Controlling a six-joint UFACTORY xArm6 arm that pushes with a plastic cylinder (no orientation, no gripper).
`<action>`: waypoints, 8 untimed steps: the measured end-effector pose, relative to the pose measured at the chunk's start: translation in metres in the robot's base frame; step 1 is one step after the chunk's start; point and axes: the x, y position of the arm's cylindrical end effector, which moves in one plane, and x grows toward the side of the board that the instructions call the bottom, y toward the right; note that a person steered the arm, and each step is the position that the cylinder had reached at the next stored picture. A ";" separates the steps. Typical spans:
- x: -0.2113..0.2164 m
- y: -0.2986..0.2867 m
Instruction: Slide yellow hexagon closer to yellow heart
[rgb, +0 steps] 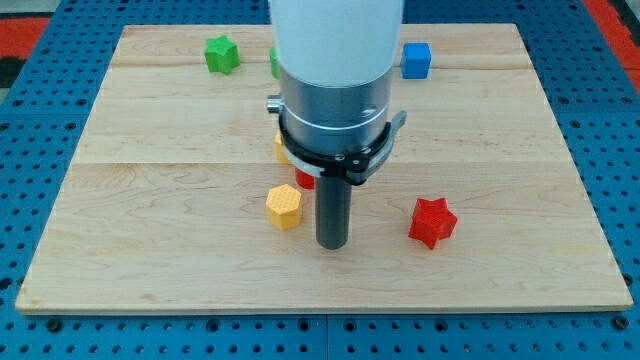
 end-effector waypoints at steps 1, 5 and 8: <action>-0.007 -0.024; 0.000 -0.052; -0.047 -0.067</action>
